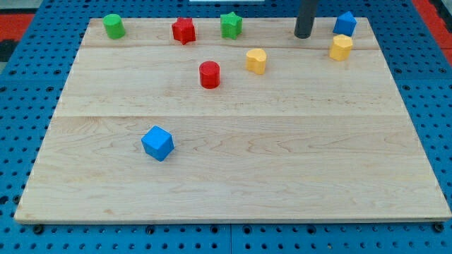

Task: Place your arm diagonally to the blue cube

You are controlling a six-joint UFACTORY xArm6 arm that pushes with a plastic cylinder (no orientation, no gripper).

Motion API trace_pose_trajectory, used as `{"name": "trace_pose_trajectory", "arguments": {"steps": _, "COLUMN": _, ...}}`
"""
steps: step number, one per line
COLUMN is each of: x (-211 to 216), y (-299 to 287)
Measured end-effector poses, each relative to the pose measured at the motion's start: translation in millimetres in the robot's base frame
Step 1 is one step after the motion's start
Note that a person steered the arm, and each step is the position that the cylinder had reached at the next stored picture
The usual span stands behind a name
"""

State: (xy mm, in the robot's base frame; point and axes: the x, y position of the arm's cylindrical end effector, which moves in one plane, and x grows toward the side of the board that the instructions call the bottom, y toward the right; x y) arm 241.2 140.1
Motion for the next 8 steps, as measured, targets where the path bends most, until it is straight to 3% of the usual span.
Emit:
{"name": "trace_pose_trajectory", "arguments": {"steps": 2, "x": 4.3, "y": -6.2}}
{"name": "trace_pose_trajectory", "arguments": {"steps": 4, "x": 38.4, "y": -78.2}}
{"name": "trace_pose_trajectory", "arguments": {"steps": 6, "x": 39.0, "y": -152.5}}
{"name": "trace_pose_trajectory", "arguments": {"steps": 8, "x": 84.4, "y": -240.9}}
